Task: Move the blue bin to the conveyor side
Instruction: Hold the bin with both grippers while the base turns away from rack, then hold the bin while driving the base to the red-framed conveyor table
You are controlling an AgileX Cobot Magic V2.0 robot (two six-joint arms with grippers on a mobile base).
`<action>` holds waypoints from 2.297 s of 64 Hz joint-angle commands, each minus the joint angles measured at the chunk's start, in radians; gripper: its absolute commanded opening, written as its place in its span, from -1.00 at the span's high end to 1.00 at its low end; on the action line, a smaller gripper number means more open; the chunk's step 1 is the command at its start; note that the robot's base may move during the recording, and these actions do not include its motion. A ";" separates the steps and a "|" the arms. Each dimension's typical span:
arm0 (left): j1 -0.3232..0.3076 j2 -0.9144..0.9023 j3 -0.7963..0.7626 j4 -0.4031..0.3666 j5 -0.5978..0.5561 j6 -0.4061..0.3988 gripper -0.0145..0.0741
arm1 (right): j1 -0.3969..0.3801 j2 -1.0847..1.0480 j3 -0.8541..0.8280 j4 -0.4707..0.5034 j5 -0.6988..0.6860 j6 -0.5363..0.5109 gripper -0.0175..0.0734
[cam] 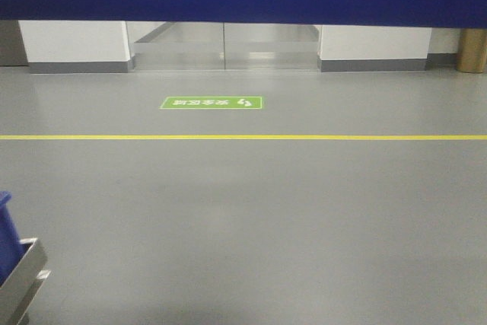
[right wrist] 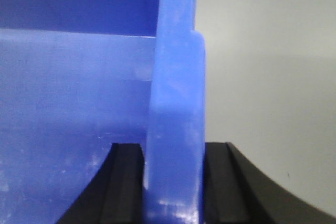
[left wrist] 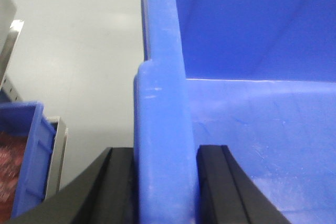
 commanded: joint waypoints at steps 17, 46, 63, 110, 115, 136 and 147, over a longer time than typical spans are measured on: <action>-0.004 -0.020 -0.018 -0.005 -0.112 0.010 0.72 | -0.006 -0.019 -0.012 -0.016 -0.091 -0.009 0.79; -0.004 -0.020 -0.018 -0.005 -0.114 0.010 0.72 | -0.006 -0.019 -0.012 -0.016 -0.091 -0.009 0.79; -0.004 -0.020 -0.018 -0.005 -0.114 0.010 0.72 | -0.006 -0.019 -0.012 -0.016 -0.091 -0.009 0.79; -0.004 -0.020 -0.018 -0.003 -0.113 0.010 0.72 | -0.006 -0.019 -0.012 -0.016 -0.091 -0.009 0.79; -0.004 -0.020 -0.018 -0.003 -0.113 0.010 0.72 | -0.006 -0.019 -0.012 -0.016 -0.091 -0.009 0.79; -0.004 -0.020 -0.018 -0.003 -0.113 0.010 0.72 | -0.006 -0.019 -0.012 -0.016 -0.091 -0.009 0.79; -0.004 -0.020 -0.018 -0.003 -0.113 0.010 0.72 | -0.006 -0.019 -0.012 -0.016 -0.091 -0.009 0.79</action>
